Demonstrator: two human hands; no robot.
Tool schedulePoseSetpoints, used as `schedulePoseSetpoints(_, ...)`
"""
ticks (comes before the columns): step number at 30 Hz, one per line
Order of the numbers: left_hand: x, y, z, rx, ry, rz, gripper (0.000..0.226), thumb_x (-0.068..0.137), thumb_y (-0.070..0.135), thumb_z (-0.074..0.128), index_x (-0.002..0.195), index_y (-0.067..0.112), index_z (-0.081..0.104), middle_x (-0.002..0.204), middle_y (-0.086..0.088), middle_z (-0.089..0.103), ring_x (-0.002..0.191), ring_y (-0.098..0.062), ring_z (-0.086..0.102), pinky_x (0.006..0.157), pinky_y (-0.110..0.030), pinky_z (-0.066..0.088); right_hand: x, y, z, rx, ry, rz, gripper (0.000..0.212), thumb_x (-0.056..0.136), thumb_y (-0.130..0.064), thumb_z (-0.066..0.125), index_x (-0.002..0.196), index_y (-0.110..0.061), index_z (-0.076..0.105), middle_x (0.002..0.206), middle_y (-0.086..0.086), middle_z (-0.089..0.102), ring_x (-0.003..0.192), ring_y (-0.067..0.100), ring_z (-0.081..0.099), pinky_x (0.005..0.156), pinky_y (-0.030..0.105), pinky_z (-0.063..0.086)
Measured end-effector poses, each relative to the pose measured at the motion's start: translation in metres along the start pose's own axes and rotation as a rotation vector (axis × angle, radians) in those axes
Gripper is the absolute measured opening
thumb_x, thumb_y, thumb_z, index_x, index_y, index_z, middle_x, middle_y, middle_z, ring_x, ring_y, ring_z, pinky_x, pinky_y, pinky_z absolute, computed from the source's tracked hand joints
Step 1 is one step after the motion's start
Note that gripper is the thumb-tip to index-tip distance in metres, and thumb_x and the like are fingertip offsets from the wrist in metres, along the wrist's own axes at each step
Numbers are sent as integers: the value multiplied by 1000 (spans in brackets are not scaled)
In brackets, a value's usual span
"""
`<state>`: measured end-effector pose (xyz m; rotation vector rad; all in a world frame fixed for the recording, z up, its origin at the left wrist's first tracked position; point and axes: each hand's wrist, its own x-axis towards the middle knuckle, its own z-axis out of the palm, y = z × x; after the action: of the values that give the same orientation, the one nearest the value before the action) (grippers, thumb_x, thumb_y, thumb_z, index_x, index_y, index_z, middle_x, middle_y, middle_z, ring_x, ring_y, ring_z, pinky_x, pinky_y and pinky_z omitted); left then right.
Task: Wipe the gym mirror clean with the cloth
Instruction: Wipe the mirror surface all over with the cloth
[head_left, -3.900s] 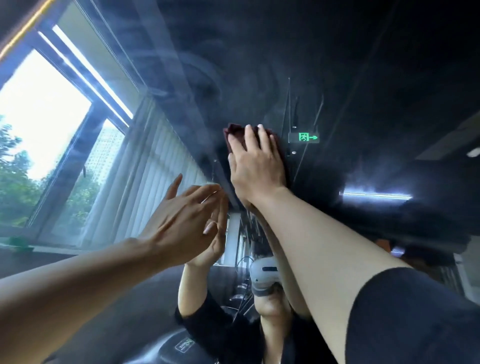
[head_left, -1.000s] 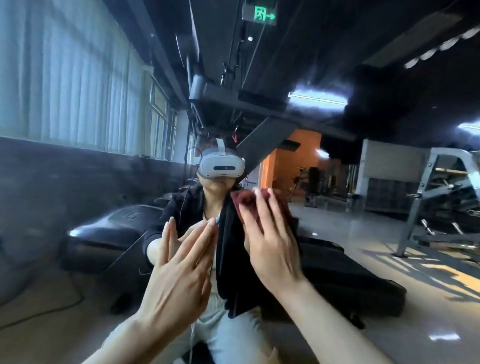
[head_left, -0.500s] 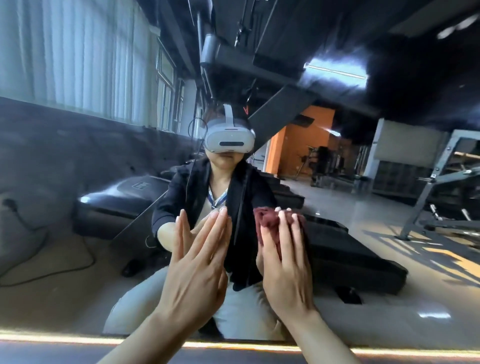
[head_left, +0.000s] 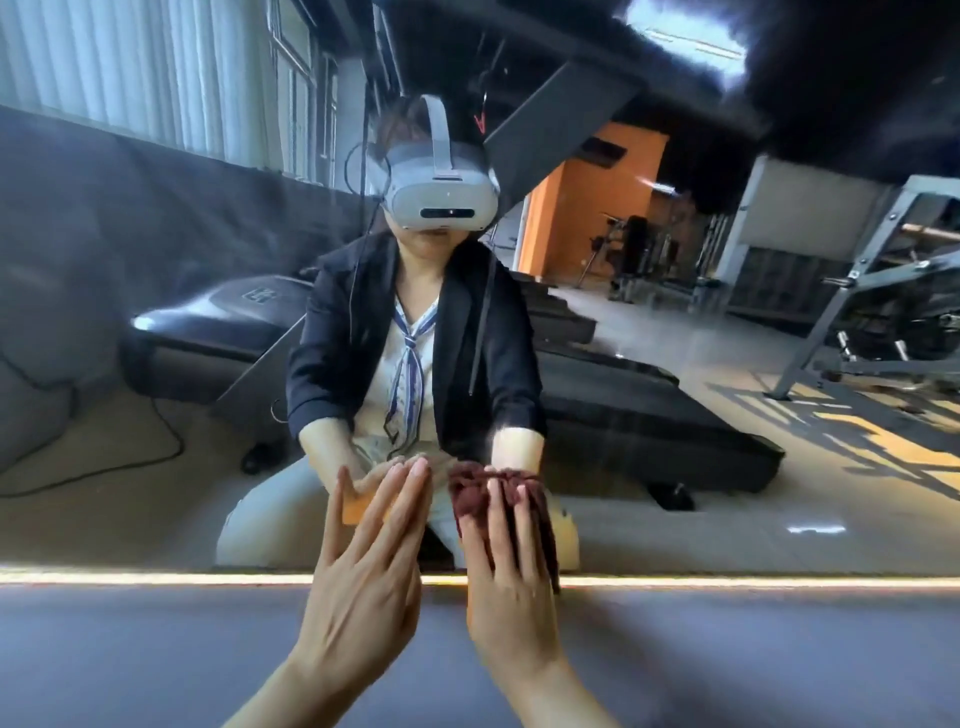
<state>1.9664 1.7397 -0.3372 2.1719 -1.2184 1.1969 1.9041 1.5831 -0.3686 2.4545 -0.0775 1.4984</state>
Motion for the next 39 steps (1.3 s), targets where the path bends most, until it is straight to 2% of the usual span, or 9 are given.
schedulePoseSetpoints(4, -25, 7, 4, 2, -107, -47, 77, 75, 14, 42, 151, 2, 38, 165, -8, 22, 154, -23, 13, 120, -61, 8, -34, 0, -3, -62, -141, -28, 62, 86, -4, 37, 147, -12, 45, 168, 11, 3, 143, 39, 32, 123, 45, 15)
schedulePoseSetpoints(11, -23, 17, 2, 3, -112, -106, 82, 71, 8, 56, 151, 2, 37, 164, -8, 24, 153, -24, 15, 121, -60, 3, 63, 8, -19, 71, 91, 270, 59, 95, 0, 35, 154, -8, 29, 163, 15, 15, 153, 38, 7, 122, 49, 13)
schedulePoseSetpoints(15, -30, 20, 8, 19, -118, -121, 85, 71, 6, 54, 153, 3, 34, 165, -8, 20, 153, -23, 14, 121, -61, 6, -26, -8, 1, -24, -67, 19, 73, 90, -2, 35, 159, -10, 16, 167, 16, 3, 152, 39, 13, 123, 48, 22)
schedulePoseSetpoints(18, -26, 18, 5, 25, -90, -109, 84, 71, 7, 53, 153, 2, 34, 166, -9, 19, 154, -24, 13, 120, -62, 9, -44, -7, 0, 11, -150, -50, 69, 86, -3, 33, 154, -9, 29, 169, 9, -2, 153, 34, 10, 119, 46, 30)
schedulePoseSetpoints(21, 8, 9, -13, -25, 36, -80, 72, 80, 12, 47, 151, 0, 37, 165, -11, 22, 153, -25, 14, 121, -60, 7, 28, 0, -18, 38, -47, -55, 61, 92, -1, 37, 152, -12, 35, 168, 9, 7, 154, 32, 8, 125, 43, 14)
schedulePoseSetpoints(28, 103, -7, -67, -10, 207, -156, 59, 96, 23, 32, 149, 0, 40, 161, -13, 29, 152, -30, 21, 122, -56, -2, 245, 14, -77, 103, 320, 166, 46, 93, 3, 61, 139, -2, 57, 158, 20, 34, 149, 40, 25, 123, 48, 21)
schedulePoseSetpoints(31, 99, -12, -62, -2, 221, -150, 57, 97, 22, 32, 149, 0, 41, 161, -13, 30, 151, -29, 22, 122, -60, 3, 194, 6, -54, 71, 323, 93, 44, 97, 1, 56, 141, -4, 54, 158, 18, 35, 149, 39, 27, 119, 53, 31)
schedulePoseSetpoints(36, 76, -14, -47, 43, 198, -76, 57, 93, 17, 39, 148, -1, 41, 161, -13, 29, 152, -28, 20, 118, -65, 14, 77, -4, -33, 58, 74, -53, 52, 103, 1, 14, 145, -6, 44, 165, 10, 22, 149, 36, 28, 107, 54, 43)
schedulePoseSetpoints(39, 81, -14, -51, 36, 240, -57, 64, 84, 8, 55, 147, -3, 43, 160, -13, 32, 151, -29, 23, 119, -64, 12, 116, 9, -47, 86, 118, -59, 46, 102, 3, 33, 146, -8, 45, 160, 13, 34, 149, 36, 28, 107, 57, 44)
